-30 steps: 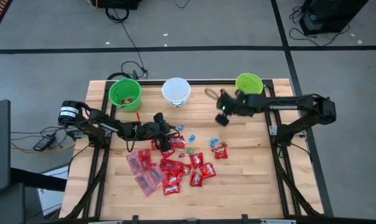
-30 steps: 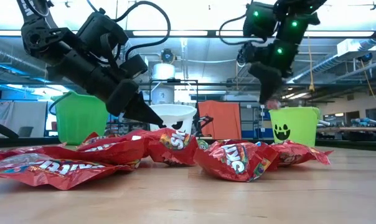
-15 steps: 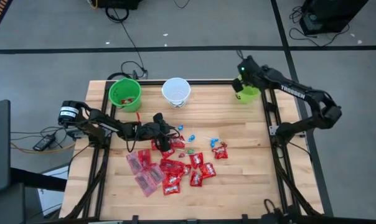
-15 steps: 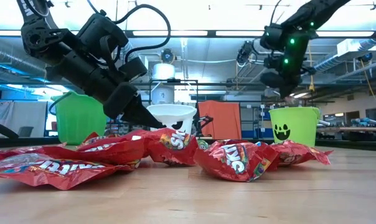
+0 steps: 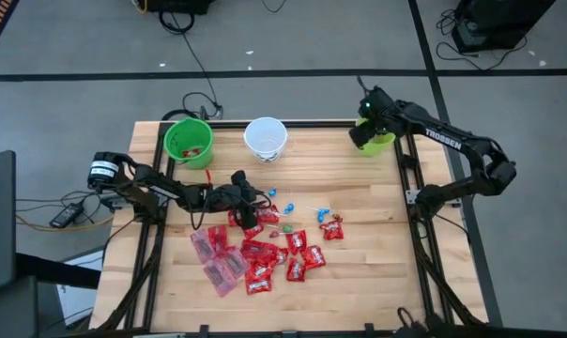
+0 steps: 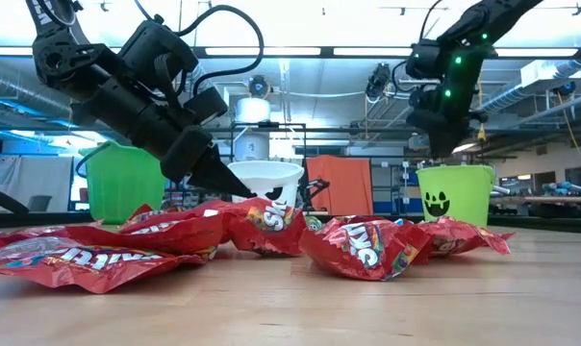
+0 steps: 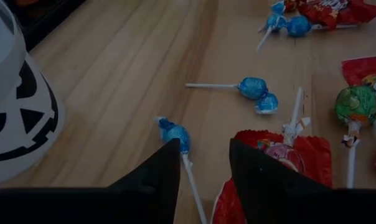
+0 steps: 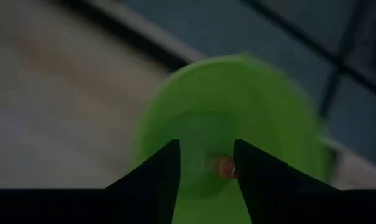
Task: Sort candy by brand, put in halloween buckets
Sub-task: Put the red lollipop into the light green bucket
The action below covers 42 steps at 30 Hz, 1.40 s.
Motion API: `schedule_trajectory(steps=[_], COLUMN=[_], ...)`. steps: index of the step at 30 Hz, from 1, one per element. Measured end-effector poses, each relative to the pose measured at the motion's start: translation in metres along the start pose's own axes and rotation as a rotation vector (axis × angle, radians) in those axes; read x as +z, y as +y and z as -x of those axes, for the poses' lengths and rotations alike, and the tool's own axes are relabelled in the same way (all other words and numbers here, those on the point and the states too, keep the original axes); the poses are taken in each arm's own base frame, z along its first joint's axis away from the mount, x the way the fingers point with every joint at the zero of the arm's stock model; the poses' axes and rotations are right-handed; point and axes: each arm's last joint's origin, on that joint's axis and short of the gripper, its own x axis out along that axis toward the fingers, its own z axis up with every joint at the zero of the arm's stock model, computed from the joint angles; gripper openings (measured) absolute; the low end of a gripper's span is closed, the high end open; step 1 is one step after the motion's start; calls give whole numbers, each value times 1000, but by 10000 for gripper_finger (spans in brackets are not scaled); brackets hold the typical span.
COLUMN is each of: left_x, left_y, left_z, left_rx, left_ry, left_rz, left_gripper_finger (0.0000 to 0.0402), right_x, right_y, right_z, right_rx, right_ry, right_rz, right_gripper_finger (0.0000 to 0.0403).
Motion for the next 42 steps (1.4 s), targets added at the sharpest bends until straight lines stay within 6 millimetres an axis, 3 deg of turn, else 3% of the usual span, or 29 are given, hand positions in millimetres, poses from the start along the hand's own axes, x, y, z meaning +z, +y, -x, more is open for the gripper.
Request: schedule_trajectory(steps=[5, 13, 24, 30, 42], left_x=[1, 5, 5, 5, 6], left_y=[0, 0, 0, 0, 0], left_z=[0, 0, 0, 0, 0], left_rx=[-1, -2, -1, -1, 0], left_ry=[-13, -54, -50, -52, -56], left_rz=[4, -9, -10, -10, -8], left_gripper_finger=[145, 145, 145, 145, 145], right_x=[-12, -41, -111, -133, -141], right_y=[35, 107, 196, 216, 230], right_z=[18, 50, 54, 36, -9], right_rx=[210, 386, 428, 358, 287], right_ry=[27, -10, 145, 231, 362], right_rz=[95, 281, 476, 529, 587], right_gripper_finger=[166, 160, 152, 137, 124])
